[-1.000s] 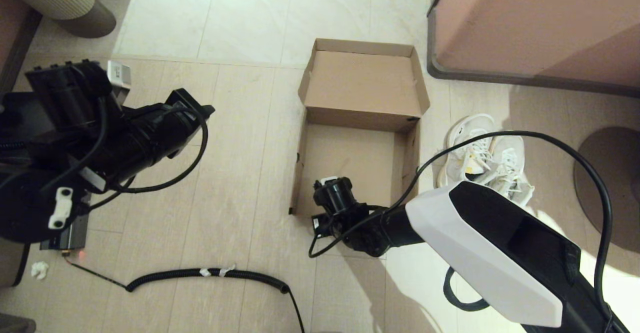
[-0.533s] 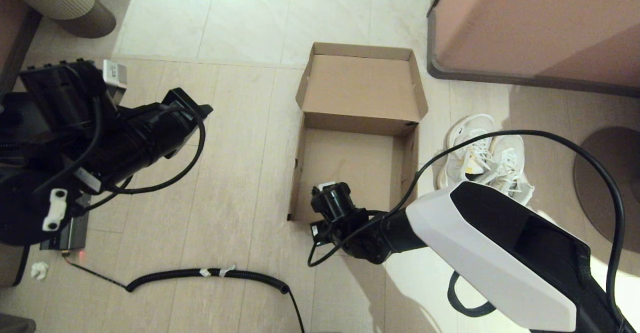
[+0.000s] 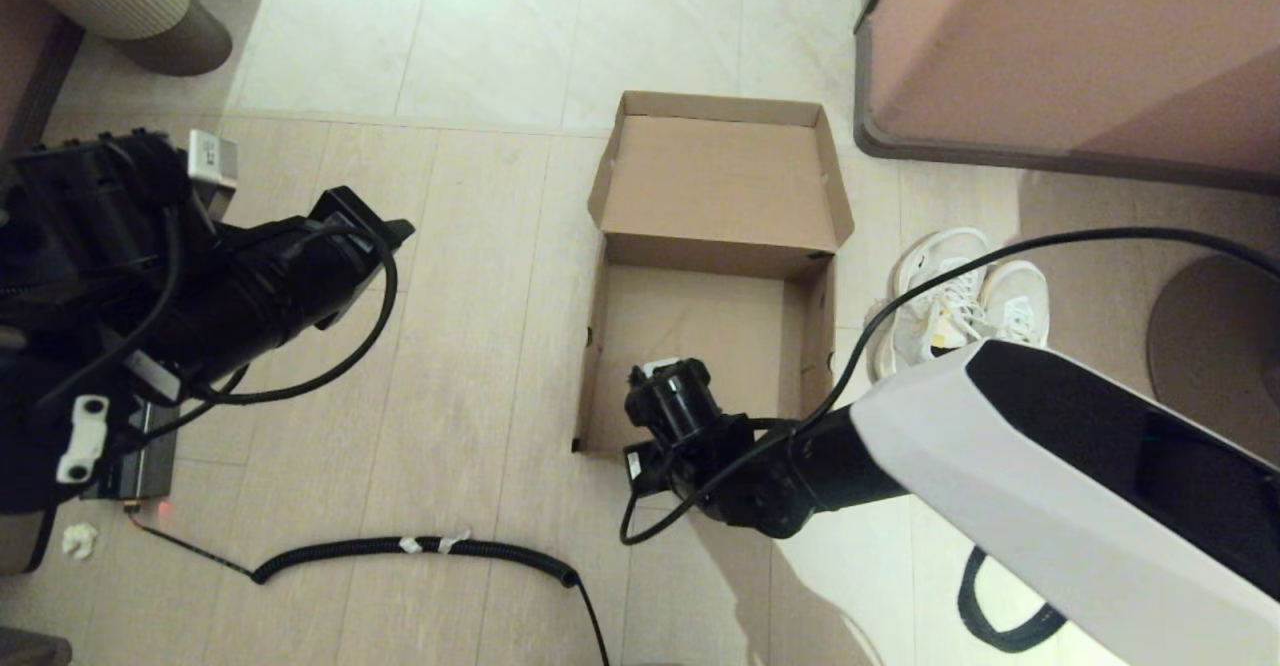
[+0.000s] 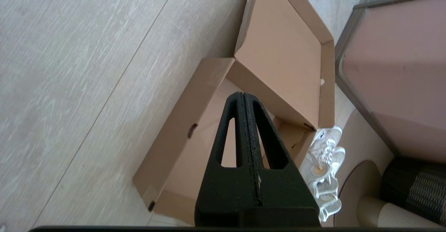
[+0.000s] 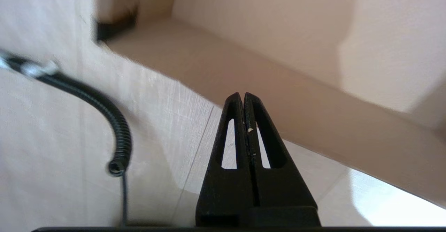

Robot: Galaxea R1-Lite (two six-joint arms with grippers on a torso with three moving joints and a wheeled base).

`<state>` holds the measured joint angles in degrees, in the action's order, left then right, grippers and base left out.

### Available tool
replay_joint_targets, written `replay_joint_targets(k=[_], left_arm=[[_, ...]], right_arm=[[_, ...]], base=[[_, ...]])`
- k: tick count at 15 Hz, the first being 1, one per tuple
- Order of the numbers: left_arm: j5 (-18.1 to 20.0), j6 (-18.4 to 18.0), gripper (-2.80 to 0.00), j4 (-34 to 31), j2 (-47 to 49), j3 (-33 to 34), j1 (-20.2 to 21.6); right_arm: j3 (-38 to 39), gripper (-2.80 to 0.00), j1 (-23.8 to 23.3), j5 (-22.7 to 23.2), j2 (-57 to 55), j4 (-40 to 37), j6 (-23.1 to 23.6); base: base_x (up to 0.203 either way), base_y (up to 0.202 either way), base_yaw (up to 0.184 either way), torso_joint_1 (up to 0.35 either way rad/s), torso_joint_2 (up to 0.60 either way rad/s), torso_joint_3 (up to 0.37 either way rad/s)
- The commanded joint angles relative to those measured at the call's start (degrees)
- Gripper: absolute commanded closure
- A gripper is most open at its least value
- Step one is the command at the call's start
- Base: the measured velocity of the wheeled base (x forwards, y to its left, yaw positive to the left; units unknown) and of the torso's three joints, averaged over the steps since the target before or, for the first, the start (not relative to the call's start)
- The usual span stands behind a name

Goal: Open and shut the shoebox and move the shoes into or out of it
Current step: Put the shoes into the shoe box

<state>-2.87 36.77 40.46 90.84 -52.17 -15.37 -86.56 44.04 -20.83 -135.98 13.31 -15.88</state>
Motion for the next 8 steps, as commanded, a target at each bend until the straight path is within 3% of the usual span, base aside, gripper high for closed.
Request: replay_joint_targets(k=[1, 5, 8], left_arm=[[-0.16, 0.16, 0.0, 0.23, -1.28, 1.17, -0.01], [-0.52, -0.11, 0.0, -0.39, -6.1, 5.49, 0.07], [-1.15, -0.45, 0.0, -0.48, -7.05, 10.12, -0.41]], right_arm=[[4.38, 0.0, -0.35, -0.31, 8.16, 0.67, -0.61], [21.63, 0.0, -1.19, -3.32, 21.01, 6.71, -1.66], [30.83, 0.0, -5.78, -6.61, 29.36, 13.81, -1.15]], base=[[0.0, 0.0, 0.0, 0.0, 0.0, 0.0], [0.0, 0.0, 0.0, 0.0, 0.0, 0.0], [0.0, 0.0, 0.0, 0.0, 0.0, 0.0]])
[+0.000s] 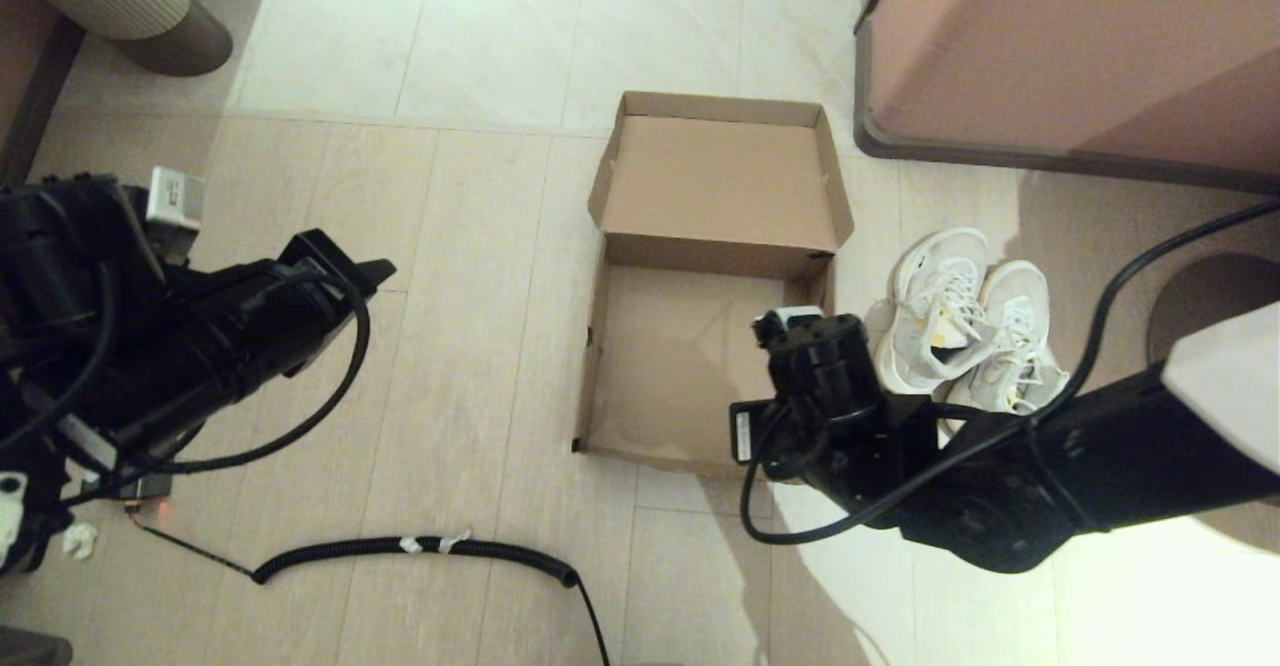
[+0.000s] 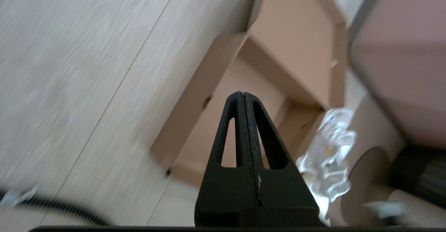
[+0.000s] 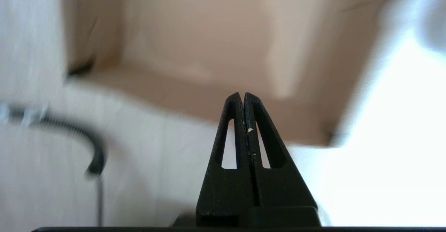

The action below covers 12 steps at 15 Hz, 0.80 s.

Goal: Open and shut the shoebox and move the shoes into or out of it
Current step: Put the shoes into the shoe box

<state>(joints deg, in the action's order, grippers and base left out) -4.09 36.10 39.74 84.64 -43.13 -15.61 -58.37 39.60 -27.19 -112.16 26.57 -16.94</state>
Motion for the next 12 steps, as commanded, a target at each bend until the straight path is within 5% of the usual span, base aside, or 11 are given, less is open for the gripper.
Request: replay_joint_targets(k=[1, 8, 12], left_arm=[[-0.71, 0.19, 0.0, 0.24, -1.35, 3.47, -0.39], [-3.84, 0.18, 0.0, 0.24, -12.18, 18.06, 1.34], [-5.06, 0.37, 0.0, -3.02, -21.61, 22.56, 8.37]], right_arm=[[4.28, 0.0, -3.94, -0.61, 8.19, 1.06, 0.01], [12.65, 0.0, -13.67, -3.24, 26.25, 1.51, 2.27], [22.31, 0.0, -17.86, -3.33, 38.34, 1.47, 2.65]], base=[[0.0, 0.0, 0.0, 0.0, 0.0, 0.0], [0.0, 0.0, 0.0, 0.0, 0.0, 0.0], [0.0, 0.0, 0.0, 0.0, 0.0, 0.0]])
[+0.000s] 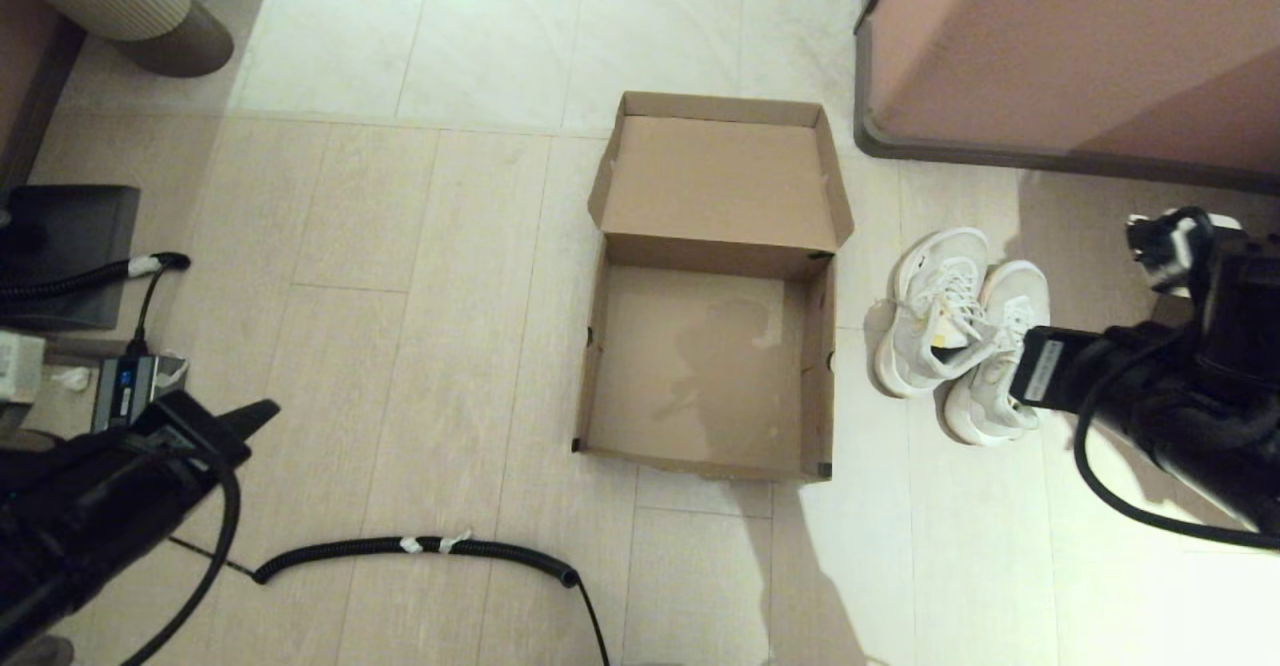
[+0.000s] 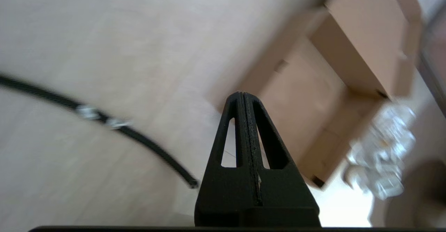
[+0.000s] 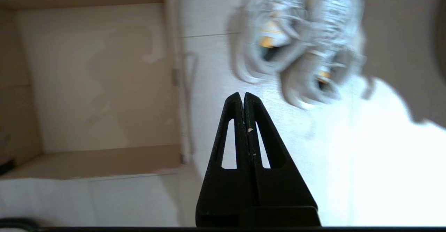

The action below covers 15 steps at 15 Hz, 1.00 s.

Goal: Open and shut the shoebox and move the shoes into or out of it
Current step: Put the shoes into the shoe box

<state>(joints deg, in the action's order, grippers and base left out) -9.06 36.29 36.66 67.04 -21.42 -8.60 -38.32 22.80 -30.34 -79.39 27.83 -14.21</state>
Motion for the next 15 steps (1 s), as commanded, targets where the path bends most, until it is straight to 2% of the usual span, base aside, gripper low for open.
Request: replay_joint_targets(k=[1, 3, 5, 6, 7, 10, 12, 13, 15], left_arm=[[-0.09, 0.62, 0.0, -1.4, -5.78, 1.91, 4.31], [-0.02, 3.71, 0.0, -2.98, -7.64, 3.43, 9.03], [0.36, 4.14, 0.0, -3.35, -8.6, 4.81, 8.87], [0.48, 4.14, 0.0, -3.35, -8.68, 4.89, 8.92], [0.53, 4.14, 0.0, -3.35, -8.69, 5.15, 8.87], [0.68, 3.76, 0.0, -3.81, -9.11, 5.25, 8.46], [0.73, 0.46, 0.0, -5.66, -10.99, 5.17, 6.15], [1.32, -1.3, 0.0, -6.72, -12.1, 5.05, 4.0], [6.14, -4.36, 0.0, -7.36, -12.39, 4.81, -0.35]], right_arm=[[4.09, 0.0, -4.27, -0.24, 6.94, 0.22, -0.35], [5.4, 0.0, -12.66, -0.05, 7.97, 0.23, -1.65], [6.32, 0.0, -21.05, 0.54, 7.93, -0.3, -6.22], [6.98, 0.0, -23.37, 1.5, 7.89, -0.76, -7.78], [7.42, 0.0, -24.45, 3.76, 7.93, -1.07, -8.43], [6.71, 0.0, -24.69, 4.39, 4.22, -1.13, -8.31], [4.98, 0.0, -25.33, 4.37, -1.99, -0.97, -7.19], [3.75, 0.0, -25.49, 4.33, -5.25, -0.84, -5.18], [0.18, 0.0, -25.65, 4.36, -9.79, -0.78, -0.56]], base=[[0.0, 0.0, 0.0, 0.0, 0.0, 0.0], [0.0, 0.0, 0.0, 0.0, 0.0, 0.0], [0.0, 0.0, 0.0, 0.0, 0.0, 0.0], [0.0, 0.0, 0.0, 0.0, 0.0, 0.0], [0.0, 0.0, 0.0, 0.0, 0.0, 0.0], [0.0, 0.0, 0.0, 0.0, 0.0, 0.0], [0.0, 0.0, 0.0, 0.0, 0.0, 0.0], [0.0, 0.0, 0.0, 0.0, 0.0, 0.0], [0.0, 0.0, 0.0, 0.0, 0.0, 0.0]])
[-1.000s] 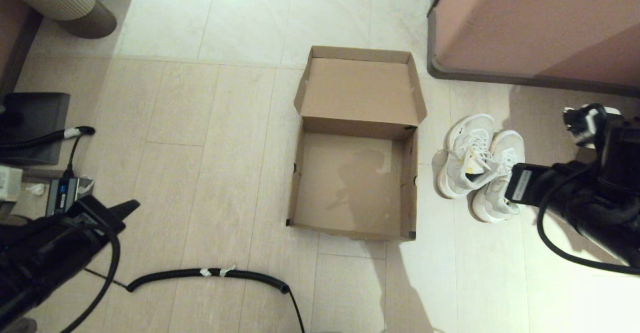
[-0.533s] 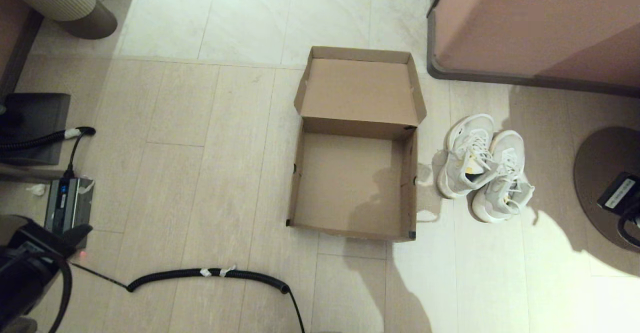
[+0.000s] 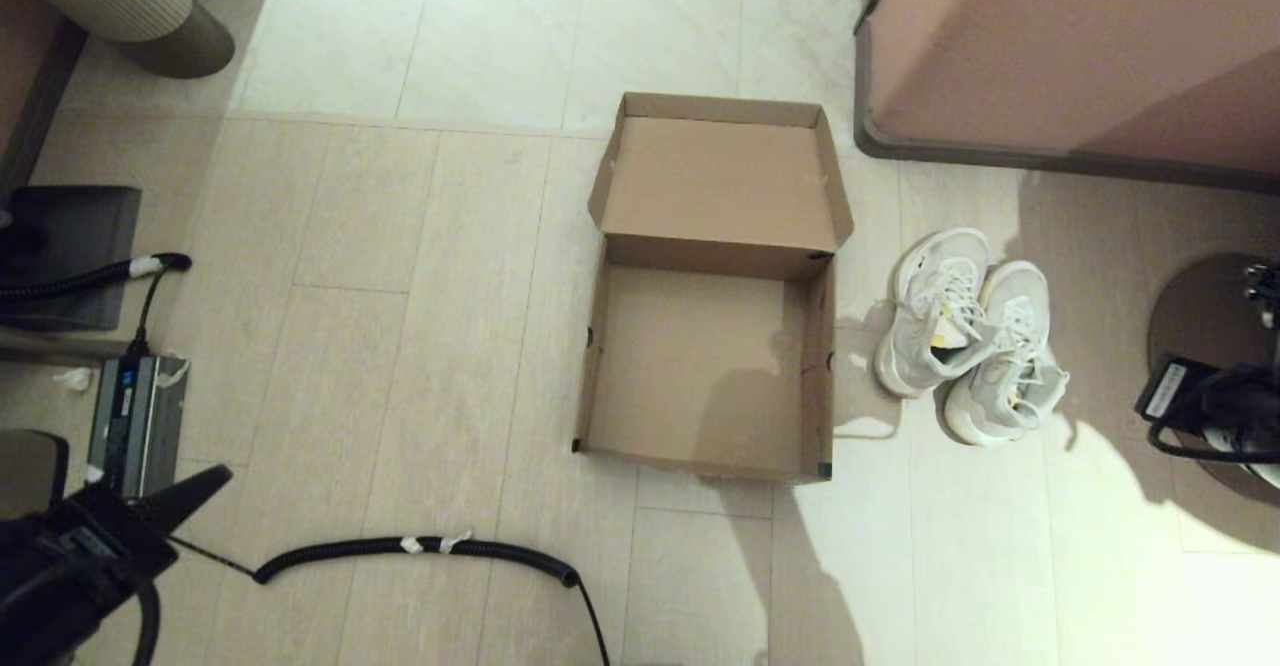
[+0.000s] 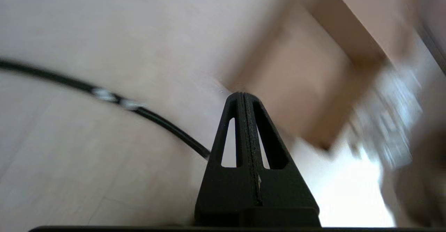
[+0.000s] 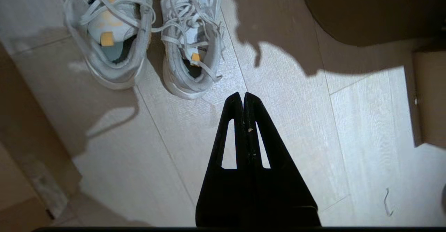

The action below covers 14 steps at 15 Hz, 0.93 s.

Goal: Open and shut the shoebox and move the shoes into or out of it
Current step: Put the shoes into the shoe box

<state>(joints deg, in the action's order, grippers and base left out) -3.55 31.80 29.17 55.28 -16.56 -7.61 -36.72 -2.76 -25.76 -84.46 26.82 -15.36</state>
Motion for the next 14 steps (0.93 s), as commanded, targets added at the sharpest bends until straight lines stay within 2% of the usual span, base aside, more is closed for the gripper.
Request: replay_joint_targets(k=[1, 4, 7, 9, 12, 13, 14], left_arm=[[3.37, -1.53, 0.0, 0.09, 0.32, -0.39, -3.96], [5.93, -5.69, 0.0, 0.23, 5.94, -3.47, -11.89], [6.49, -9.4, 0.0, 0.28, 9.6, -7.78, -16.49], [6.63, -9.56, 0.0, 0.27, 9.68, -8.31, -17.44], [6.88, -10.11, 0.0, 0.43, 12.12, -9.34, -17.52], [6.89, -10.8, 0.0, 0.45, 11.94, -9.89, -17.51], [6.89, -10.8, 0.0, 0.45, 11.64, -9.98, -17.44]], right_arm=[[-3.77, 0.0, -0.13, 0.6, -5.45, -0.07, 1.26], [-10.37, 0.0, -0.65, 2.49, -11.51, -1.85, 1.49], [-20.42, 0.0, -1.92, 3.07, -18.74, -4.52, 1.58], [-25.42, 0.0, -1.93, 3.82, -20.56, -9.25, 2.07], [-26.28, 0.0, -1.3, 10.29, -16.13, -22.2, 3.22], [-26.99, 0.0, -1.29, 12.36, -15.75, -23.95, 2.83], [-27.4, 0.0, -1.29, 12.4, -15.91, -24.05, 2.36]], base=[[0.0, 0.0, 0.0, 0.0, 0.0, 0.0], [0.0, 0.0, 0.0, 0.0, 0.0, 0.0], [0.0, 0.0, 0.0, 0.0, 0.0, 0.0], [0.0, 0.0, 0.0, 0.0, 0.0, 0.0], [0.0, 0.0, 0.0, 0.0, 0.0, 0.0], [0.0, 0.0, 0.0, 0.0, 0.0, 0.0], [0.0, 0.0, 0.0, 0.0, 0.0, 0.0]])
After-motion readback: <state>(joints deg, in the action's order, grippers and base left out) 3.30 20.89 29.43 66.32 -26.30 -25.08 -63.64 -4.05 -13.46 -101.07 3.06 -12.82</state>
